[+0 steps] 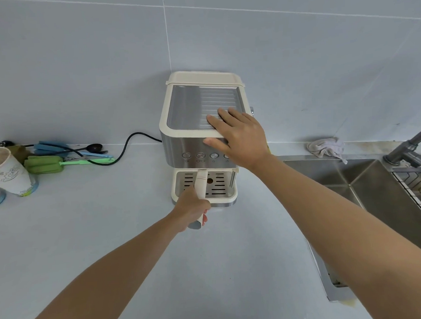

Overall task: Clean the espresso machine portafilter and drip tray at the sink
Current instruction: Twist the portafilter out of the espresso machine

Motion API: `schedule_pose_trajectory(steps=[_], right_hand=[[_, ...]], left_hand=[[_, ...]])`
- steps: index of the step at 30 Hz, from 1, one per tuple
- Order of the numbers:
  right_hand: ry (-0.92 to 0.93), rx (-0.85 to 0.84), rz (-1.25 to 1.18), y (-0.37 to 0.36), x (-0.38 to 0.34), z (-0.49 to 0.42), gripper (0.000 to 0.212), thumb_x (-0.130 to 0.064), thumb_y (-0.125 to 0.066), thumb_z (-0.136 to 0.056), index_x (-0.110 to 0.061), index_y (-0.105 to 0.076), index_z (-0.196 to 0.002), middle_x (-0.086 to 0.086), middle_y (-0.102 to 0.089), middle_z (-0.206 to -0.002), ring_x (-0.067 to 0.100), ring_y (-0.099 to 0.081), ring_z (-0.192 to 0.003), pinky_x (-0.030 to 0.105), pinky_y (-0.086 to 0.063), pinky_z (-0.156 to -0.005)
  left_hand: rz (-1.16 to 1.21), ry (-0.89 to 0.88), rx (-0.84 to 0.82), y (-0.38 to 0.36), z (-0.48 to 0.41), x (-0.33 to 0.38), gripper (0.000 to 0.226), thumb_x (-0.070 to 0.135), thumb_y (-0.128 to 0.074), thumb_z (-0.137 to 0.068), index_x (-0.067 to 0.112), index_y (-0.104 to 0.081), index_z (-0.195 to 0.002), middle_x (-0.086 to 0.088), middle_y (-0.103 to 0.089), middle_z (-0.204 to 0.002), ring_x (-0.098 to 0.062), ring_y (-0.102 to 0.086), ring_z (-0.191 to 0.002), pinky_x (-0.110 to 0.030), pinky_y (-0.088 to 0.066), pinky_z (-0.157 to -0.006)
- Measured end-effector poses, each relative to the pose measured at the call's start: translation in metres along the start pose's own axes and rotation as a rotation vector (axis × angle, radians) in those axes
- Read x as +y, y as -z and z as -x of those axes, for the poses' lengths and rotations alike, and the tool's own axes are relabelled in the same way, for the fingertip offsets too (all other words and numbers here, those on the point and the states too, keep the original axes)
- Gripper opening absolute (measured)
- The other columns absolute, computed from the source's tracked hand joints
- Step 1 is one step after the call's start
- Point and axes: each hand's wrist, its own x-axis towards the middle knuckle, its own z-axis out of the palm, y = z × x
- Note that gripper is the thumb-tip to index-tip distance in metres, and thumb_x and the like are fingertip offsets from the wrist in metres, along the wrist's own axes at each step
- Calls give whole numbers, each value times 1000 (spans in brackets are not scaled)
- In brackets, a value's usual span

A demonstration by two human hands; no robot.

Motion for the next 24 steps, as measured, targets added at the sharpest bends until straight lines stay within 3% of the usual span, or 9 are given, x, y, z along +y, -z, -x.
schedule_pose_trajectory(steps=[8, 12, 16, 21, 24], right_hand=[[40, 116, 19, -5, 1, 1, 59, -56, -28, -92, -14, -70, -100, 6, -71, -94, 25, -67, -86, 29, -53, -70], [52, 147, 31, -8, 2, 2, 56, -55, -32, -92, -14, -70, -100, 6, -71, -94, 25, -68, -86, 30, -53, -70], [40, 151, 26, -9, 3, 2, 54, -54, -35, -92, -14, -70, -100, 5, -71, -92, 24, -67, -84, 29, -52, -69], [34, 146, 31, -10, 2, 4, 54, -55, -35, -92, -16, -70, -100, 4, -71, -93, 23, -67, -85, 30, -52, -69], [26, 141, 41, -8, 2, 4, 53, -56, -37, -90, -16, -70, -101, 4, -71, -95, 23, -67, -87, 30, -52, -70]], left_hand=[[-98, -6, -50, 16, -6, -7, 36, -3, -57, -79, 11, -41, -108, -7, -49, -72, -16, -50, -47, -25, -44, -48], [-201, -67, -129, 52, -14, -8, 27, -6, -56, -79, 4, -45, -101, -9, -48, -62, -12, -44, -32, -19, -36, -37], [-332, -80, -231, 94, -28, -4, 38, -3, -61, -78, 6, -50, -114, -15, -53, -72, -16, -45, -41, -23, -40, -41], [-454, -112, -260, 112, -42, 3, 35, -2, -62, -76, 11, -54, -107, -6, -53, -58, -15, -45, -40, -30, -43, -63], [-478, -96, -255, 120, -51, 5, 35, 1, -65, -77, 18, -51, -105, -7, -54, -72, -15, -48, -46, -25, -44, -57]])
